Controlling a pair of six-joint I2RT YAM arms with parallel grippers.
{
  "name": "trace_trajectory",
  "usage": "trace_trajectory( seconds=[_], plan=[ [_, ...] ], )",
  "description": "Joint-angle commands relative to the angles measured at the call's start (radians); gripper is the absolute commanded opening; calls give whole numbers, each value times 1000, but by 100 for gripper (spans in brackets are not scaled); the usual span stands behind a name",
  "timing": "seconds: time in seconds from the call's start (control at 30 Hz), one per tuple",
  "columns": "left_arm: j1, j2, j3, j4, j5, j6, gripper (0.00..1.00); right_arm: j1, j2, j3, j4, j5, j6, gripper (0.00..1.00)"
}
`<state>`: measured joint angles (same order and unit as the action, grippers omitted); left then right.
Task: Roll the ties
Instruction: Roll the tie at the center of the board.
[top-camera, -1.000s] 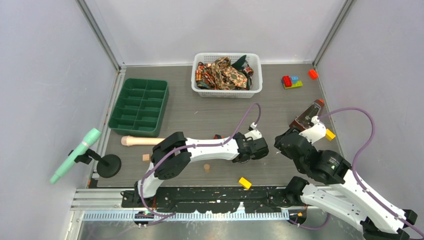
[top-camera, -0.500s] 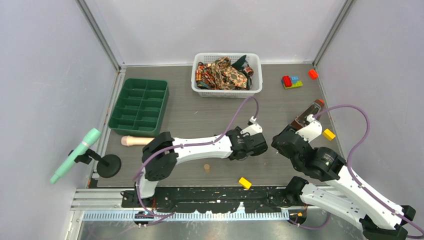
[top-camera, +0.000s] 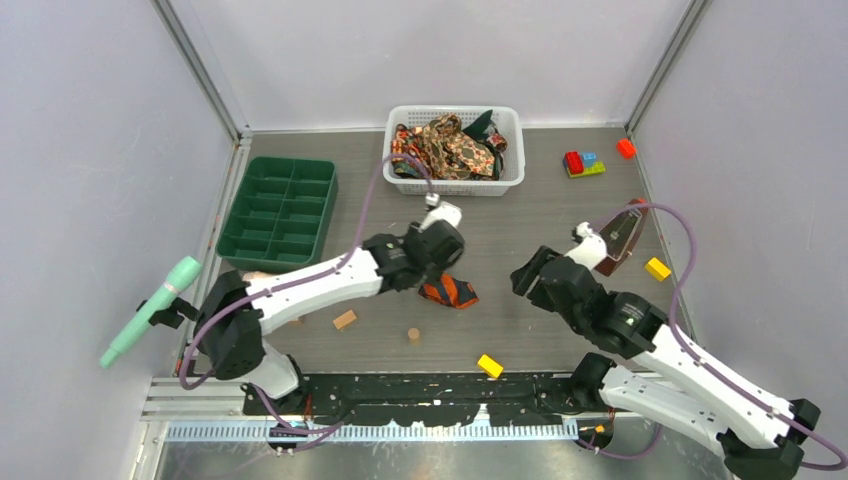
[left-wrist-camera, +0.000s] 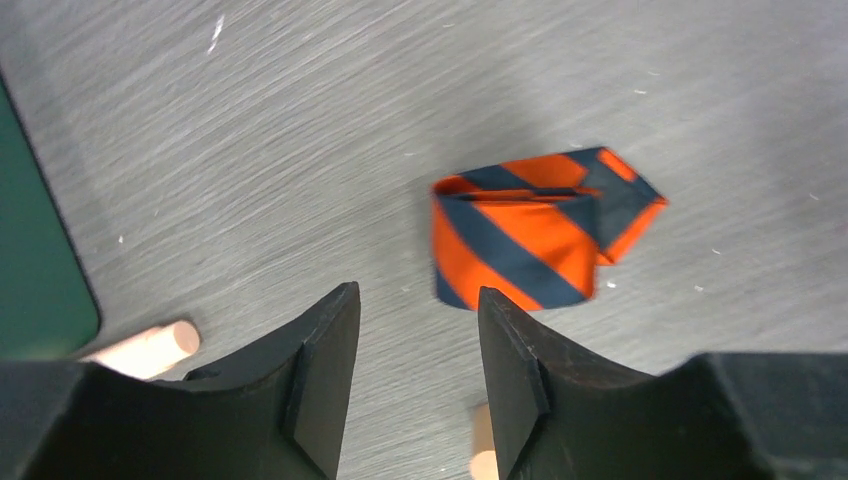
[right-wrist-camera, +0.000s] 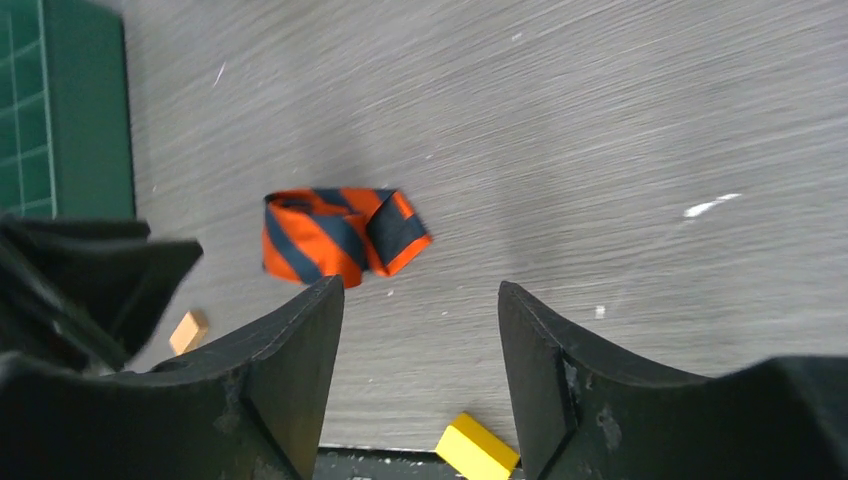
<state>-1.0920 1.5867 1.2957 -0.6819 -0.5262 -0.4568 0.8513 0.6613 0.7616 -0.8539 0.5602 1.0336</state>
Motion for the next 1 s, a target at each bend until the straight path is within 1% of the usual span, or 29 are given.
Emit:
trace_trajectory(
  seconds=[0.0,0.03,0.07,0.2,0.27,0.4,0.57,0.7,0.83,0.93,0.97],
  plan=[
    [135,-119,-110,121,154,-17,50,5,92,-37,273,-215,-124,59],
    [170,-133,-132,131,173,-19,50,5,143,-39,329,-243,-133,56],
    [191,-146,-150,138,190,-21,50,5,173,-40,355,-293,-149,51],
    [247,-189,-215,168,251,-29,50,5,350,-34,506,-412,-163,40],
    [262,-200,-243,178,265,-30,50,4,459,-29,567,-433,-148,34],
    [271,-201,-262,177,271,-33,49,1,612,-7,670,-480,-114,25],
    [273,-194,-277,182,290,-33,47,-7,731,16,692,-477,-66,16],
    [273,-186,-283,189,302,-34,46,-8,767,12,688,-432,-58,13],
    [273,-178,-289,194,308,-35,45,-8,779,19,635,-385,-68,12],
    [272,-178,-291,193,303,-35,44,-8,756,24,612,-380,-94,13],
    [273,-179,-290,193,299,-36,44,-8,746,30,608,-377,-113,15]
  ],
)
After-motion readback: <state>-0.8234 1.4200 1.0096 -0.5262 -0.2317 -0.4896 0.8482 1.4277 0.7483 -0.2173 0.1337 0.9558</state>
